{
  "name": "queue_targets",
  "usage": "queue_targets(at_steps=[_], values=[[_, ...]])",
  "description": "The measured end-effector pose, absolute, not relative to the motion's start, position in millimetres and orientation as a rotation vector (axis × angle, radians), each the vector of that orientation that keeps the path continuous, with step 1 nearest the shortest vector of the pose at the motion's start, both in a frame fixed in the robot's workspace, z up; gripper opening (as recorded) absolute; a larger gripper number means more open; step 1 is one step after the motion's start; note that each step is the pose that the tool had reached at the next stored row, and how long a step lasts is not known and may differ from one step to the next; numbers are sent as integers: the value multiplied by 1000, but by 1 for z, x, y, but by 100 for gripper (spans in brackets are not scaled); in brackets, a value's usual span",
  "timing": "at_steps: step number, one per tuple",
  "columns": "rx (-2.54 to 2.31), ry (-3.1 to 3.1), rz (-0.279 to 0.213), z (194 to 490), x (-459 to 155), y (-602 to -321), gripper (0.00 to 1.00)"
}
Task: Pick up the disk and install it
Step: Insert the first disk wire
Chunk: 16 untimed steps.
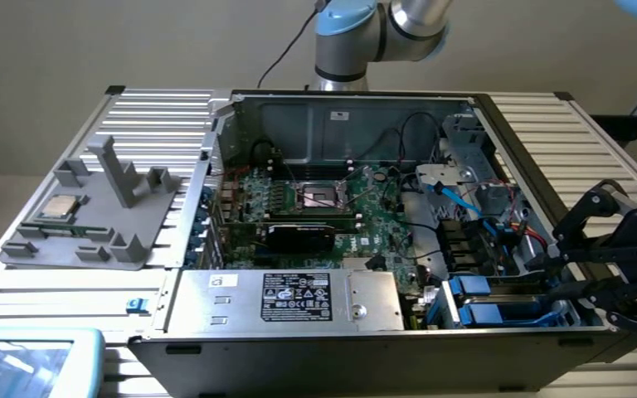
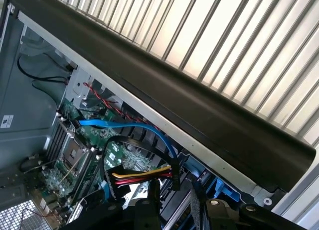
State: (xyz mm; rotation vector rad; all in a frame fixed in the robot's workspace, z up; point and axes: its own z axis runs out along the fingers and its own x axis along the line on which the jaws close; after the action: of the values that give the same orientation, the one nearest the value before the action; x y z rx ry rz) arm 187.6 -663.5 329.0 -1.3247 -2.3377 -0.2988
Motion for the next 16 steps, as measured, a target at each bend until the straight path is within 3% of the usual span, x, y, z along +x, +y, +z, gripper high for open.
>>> queue_targets(at_steps=[4,7,16], values=[[-1325,-2338,-299,329,188,-663,36],[-1325,-2338,-299,329,188,-663,22],[-1322,-2339,-298,330,188,-664,22]])
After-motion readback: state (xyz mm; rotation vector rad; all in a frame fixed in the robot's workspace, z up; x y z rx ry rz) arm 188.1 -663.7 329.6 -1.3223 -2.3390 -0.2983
